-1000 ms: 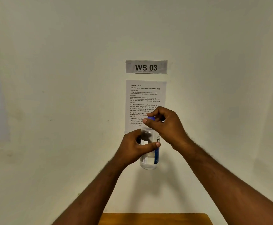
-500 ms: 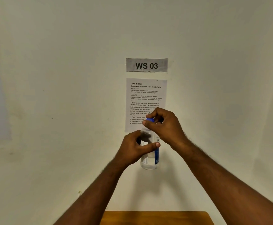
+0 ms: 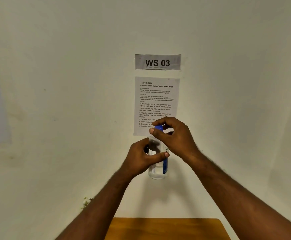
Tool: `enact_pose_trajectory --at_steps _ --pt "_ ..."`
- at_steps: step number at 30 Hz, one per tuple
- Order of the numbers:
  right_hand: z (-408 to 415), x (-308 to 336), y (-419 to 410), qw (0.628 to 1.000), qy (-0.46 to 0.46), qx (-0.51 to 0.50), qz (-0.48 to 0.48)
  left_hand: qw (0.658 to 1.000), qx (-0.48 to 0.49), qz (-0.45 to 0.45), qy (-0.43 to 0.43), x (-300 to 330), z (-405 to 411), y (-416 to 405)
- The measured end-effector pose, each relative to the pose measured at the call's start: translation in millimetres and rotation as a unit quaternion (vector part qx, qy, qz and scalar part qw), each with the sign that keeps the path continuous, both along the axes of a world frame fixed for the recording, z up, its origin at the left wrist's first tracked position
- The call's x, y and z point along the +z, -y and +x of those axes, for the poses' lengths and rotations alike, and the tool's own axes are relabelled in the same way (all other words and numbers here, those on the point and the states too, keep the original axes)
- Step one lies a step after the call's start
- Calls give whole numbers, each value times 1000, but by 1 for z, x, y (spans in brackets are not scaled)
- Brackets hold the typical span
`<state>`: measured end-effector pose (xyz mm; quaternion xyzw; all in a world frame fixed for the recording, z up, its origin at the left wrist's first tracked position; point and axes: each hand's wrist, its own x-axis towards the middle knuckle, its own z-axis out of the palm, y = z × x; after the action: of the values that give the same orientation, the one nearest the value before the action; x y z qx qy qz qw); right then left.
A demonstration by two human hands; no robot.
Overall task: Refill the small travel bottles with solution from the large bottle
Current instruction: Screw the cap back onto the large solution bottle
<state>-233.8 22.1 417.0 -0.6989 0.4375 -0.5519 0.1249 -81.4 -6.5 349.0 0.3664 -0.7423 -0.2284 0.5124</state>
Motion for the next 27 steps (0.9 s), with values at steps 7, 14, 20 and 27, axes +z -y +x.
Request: enact_pose_trajectory --at_steps 7,14,20,27 --pt "-9 -31 -2 995 -13 31 95 1000 -22 21 -1 -21 5 -3" --pt "-24 -105 -5 973 -98 41 207 992 -50 115 16 -87 11 -8" --pt "-20 -183 -3 958 -118 38 260 980 -38 190 51 -161 14 -16" --pt "-2 -283 -1 937 -135 15 323 954 -36 284 85 -246 27 -22"
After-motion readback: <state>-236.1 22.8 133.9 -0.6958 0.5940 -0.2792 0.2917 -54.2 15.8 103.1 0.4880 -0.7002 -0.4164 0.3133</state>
